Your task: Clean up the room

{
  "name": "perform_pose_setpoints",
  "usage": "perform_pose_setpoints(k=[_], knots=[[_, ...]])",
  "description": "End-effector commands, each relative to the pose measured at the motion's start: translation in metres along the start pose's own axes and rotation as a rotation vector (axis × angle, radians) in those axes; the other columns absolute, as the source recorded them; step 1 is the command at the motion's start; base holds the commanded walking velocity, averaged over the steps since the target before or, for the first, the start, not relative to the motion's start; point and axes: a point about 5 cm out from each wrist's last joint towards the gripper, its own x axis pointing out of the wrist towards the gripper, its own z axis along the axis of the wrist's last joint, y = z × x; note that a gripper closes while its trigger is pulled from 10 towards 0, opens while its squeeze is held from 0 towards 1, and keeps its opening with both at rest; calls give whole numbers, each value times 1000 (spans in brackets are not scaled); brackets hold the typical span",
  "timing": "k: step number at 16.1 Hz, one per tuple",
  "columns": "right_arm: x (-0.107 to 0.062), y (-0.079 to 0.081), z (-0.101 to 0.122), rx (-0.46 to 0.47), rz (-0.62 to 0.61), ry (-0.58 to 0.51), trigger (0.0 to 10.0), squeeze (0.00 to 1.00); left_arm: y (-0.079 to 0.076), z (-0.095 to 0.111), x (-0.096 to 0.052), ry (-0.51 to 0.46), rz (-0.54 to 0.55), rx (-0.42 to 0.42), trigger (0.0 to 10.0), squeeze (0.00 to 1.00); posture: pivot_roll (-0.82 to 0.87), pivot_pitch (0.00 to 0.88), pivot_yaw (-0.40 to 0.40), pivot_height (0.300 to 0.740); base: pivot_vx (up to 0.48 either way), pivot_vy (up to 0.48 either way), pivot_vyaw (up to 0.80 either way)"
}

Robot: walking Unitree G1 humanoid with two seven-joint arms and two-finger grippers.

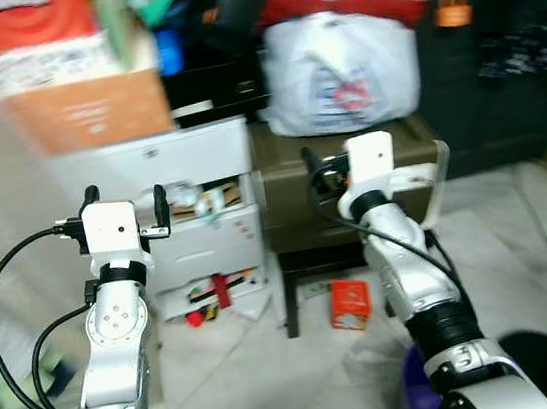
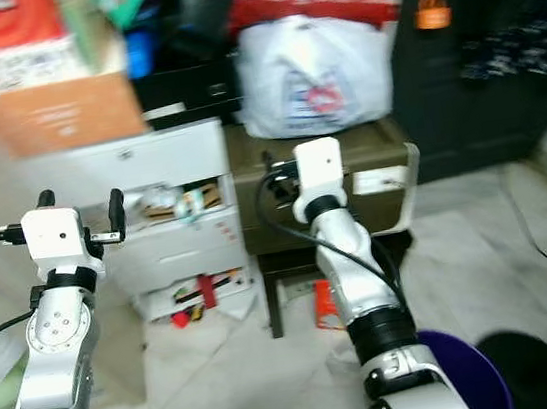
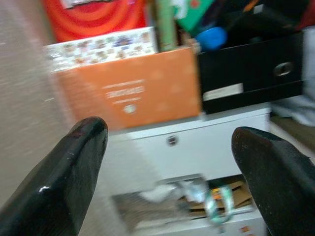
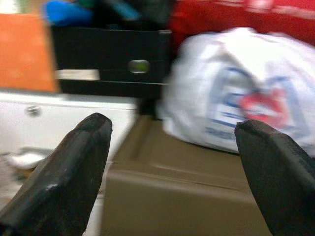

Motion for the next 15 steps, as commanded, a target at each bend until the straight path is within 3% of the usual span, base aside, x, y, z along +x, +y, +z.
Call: perform_pose_setpoints(k=[1, 5, 10, 15], knots=[[1, -2, 2, -6, -6, -6, 10000, 0, 3, 0, 0, 5, 19, 19, 10000, 0, 75, 0, 3, 740, 0, 0, 800], [1, -3, 1, -15, -6, -5, 10000, 0, 8, -3, -4, 21, 53, 32, 10000, 0, 78, 0, 1, 740, 0, 0, 800], [-11, -16, -10, -47, -35, 28, 10000, 0, 27, -13, -25, 78, 115, 52, 10000, 0, 76, 0, 12, 740, 0, 0, 800], [-11, -9, -8, -42, -24, 26, 10000, 0, 22, -12, -25, 88, 113, 46, 10000, 0, 73, 0, 4, 740, 0, 0, 800]])
